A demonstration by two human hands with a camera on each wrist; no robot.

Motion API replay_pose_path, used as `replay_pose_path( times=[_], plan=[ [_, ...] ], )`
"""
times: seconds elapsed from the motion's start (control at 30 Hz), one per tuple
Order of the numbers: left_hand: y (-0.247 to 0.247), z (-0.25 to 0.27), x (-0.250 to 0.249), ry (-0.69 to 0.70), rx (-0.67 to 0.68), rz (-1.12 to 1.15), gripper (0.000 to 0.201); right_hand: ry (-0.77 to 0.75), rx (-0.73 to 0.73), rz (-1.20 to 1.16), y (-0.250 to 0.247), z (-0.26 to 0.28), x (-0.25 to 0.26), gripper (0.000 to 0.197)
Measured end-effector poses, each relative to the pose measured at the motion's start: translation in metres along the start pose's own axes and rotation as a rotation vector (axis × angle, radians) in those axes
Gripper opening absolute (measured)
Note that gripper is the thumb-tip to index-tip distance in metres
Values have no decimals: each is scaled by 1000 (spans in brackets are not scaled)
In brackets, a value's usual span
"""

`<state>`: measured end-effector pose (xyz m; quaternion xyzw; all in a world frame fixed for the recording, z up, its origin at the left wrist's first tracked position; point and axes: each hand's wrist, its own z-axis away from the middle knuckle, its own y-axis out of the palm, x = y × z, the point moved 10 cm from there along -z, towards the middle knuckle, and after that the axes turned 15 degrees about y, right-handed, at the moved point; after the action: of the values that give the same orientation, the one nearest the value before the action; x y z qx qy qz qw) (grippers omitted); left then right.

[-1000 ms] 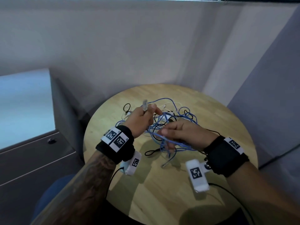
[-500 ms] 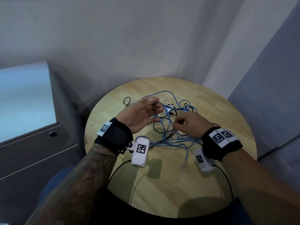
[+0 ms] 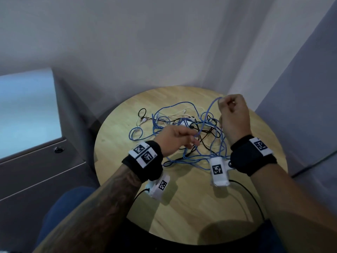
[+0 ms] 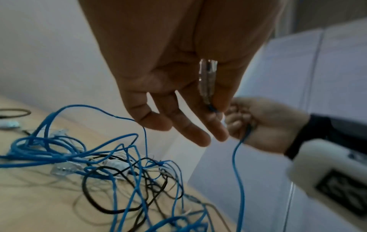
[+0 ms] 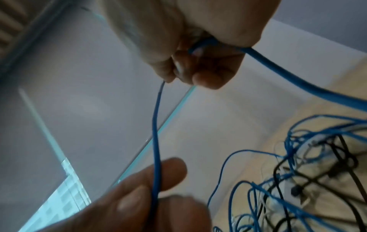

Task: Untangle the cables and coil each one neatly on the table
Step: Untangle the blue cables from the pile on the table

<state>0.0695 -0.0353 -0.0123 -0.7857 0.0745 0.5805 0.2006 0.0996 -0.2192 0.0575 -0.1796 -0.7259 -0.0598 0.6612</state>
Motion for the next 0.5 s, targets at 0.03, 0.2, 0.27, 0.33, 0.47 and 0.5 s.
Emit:
replay_pose_path(
  times=[0.03,0.2,0.27,0.33,0.47,0.5],
  plan=[
    [3,-1,1,13,4,-68,21,-56,-24,27,-3,1,6,16],
    [19,-2,-3,24,79,-173,21,-155,-72,81,-9,2,13,9],
    [27,0,-4,-19,49,54,26,-128,-64,127,-8,-4,3,9],
    [34,3,-5,-106,25,387,23,-74,-38,206,-7,-12,-14,11],
    [16,-5,-34,-49,-32,877,11,-26,251,555,31,3,-50,12],
    [4,-8,-34,-39,-92,918,13,-58,339,651,47,17,-56,13]
  ],
)
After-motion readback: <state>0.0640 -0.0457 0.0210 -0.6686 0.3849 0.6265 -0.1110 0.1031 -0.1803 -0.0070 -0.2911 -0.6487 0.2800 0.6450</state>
